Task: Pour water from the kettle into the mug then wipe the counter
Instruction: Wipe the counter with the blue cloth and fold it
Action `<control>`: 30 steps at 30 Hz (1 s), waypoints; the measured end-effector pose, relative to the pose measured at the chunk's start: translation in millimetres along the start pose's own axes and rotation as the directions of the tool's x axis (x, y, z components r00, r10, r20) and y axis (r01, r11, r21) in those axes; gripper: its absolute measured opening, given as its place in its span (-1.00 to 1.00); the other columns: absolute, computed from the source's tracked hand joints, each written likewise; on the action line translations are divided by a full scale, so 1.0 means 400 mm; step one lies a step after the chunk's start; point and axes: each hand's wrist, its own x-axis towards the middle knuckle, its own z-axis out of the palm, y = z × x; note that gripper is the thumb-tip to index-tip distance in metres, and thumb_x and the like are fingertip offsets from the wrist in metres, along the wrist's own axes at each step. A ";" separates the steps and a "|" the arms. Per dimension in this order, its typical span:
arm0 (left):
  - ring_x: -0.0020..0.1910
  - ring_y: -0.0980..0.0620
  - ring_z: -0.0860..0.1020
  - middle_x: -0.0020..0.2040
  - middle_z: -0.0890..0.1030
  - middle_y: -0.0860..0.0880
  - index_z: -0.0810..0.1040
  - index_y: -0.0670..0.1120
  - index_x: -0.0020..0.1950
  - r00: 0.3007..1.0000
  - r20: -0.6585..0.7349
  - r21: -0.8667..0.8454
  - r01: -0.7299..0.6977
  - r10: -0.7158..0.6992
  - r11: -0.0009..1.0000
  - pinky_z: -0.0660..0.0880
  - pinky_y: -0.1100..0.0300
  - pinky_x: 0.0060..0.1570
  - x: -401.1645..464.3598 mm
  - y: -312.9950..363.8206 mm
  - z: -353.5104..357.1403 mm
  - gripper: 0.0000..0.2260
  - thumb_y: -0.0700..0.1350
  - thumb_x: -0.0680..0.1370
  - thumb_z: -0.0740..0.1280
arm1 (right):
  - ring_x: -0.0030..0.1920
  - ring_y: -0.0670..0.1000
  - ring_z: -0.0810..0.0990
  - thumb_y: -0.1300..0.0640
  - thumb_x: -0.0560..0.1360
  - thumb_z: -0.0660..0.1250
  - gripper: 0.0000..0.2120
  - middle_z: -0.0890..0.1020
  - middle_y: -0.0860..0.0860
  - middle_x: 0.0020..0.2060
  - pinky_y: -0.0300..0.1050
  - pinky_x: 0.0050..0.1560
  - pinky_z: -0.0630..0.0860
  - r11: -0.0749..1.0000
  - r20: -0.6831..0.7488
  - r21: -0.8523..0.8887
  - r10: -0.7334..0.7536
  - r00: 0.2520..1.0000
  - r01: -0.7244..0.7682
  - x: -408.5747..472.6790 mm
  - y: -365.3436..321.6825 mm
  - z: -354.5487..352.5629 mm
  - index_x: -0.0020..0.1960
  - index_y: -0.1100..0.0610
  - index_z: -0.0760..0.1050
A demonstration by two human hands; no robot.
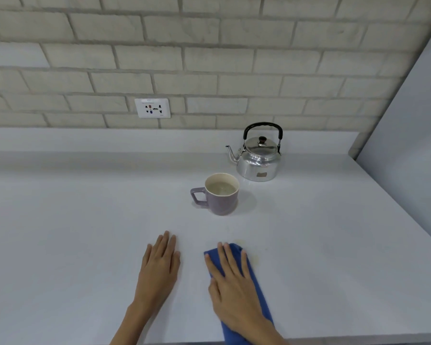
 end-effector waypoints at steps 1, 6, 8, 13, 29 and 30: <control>0.53 0.02 0.06 0.55 0.12 -0.04 0.12 -0.09 0.51 1.000 -0.006 0.006 -0.001 0.001 1.000 -0.12 0.10 0.49 -0.001 0.000 0.001 -0.56 -0.04 0.64 0.05 | 0.48 0.11 0.23 0.02 0.51 0.05 -0.48 0.31 0.14 0.46 0.17 0.38 -0.05 1.000 -0.003 0.008 0.012 1.000 -0.012 0.008 0.021 -0.003 0.46 0.04 0.31; 0.54 0.06 -0.01 0.55 0.08 0.00 0.07 -0.07 0.52 1.000 -0.021 0.032 -0.003 0.004 0.999 -0.19 0.15 0.47 -0.005 0.000 0.006 -0.55 -0.02 0.64 0.01 | 0.55 0.02 -0.17 -0.02 0.62 -0.14 -0.46 -0.08 0.08 0.56 0.04 0.43 -0.40 0.998 -0.031 0.052 0.031 0.999 -0.029 0.098 0.069 0.012 0.55 0.11 -0.12; 0.54 0.07 -0.01 0.55 0.08 0.00 0.06 -0.07 0.52 1.000 -0.022 0.034 -0.004 0.004 0.999 -0.19 0.15 0.47 -0.005 0.000 0.006 -0.55 -0.01 0.64 0.00 | 0.55 0.00 -0.17 -0.04 0.62 -0.13 -0.43 -0.09 0.06 0.56 0.00 0.46 -0.42 0.995 -0.036 0.076 0.071 0.997 -0.068 0.133 0.064 0.021 0.54 0.17 -0.16; 0.52 0.11 -0.05 0.55 0.08 0.00 0.07 -0.08 0.52 1.000 -0.026 0.015 -0.016 0.016 1.000 -0.18 0.16 0.47 -0.011 -0.001 0.004 -0.54 0.00 0.64 0.02 | 0.55 0.03 -0.16 -0.03 0.63 -0.11 -0.43 -0.08 0.11 0.56 0.03 0.49 -0.33 0.995 0.003 0.074 0.066 0.998 -0.066 0.193 0.020 0.028 0.54 0.21 -0.13; 0.49 0.16 -0.13 0.56 0.03 0.02 0.03 -0.05 0.52 1.000 -0.012 0.015 -0.028 0.028 1.000 -0.19 0.15 0.49 -0.024 -0.004 0.010 -0.48 0.08 0.61 0.05 | 0.43 -0.06 0.34 -0.03 0.54 0.08 -0.52 0.40 -0.04 0.42 0.00 0.37 0.05 0.999 -0.069 0.018 -0.050 0.996 0.051 -0.043 0.089 -0.001 0.42 0.05 0.37; 0.49 0.15 -0.12 0.55 0.04 0.01 0.04 -0.05 0.52 0.999 -0.016 0.016 -0.028 0.028 0.999 -0.18 0.15 0.49 -0.024 -0.003 0.010 -0.49 0.08 0.61 0.06 | 0.46 -0.04 0.28 -0.02 0.57 0.06 -0.52 0.33 -0.03 0.45 0.00 0.40 -0.01 1.000 -0.058 0.010 -0.023 0.998 0.024 -0.039 0.123 -0.002 0.46 0.05 0.31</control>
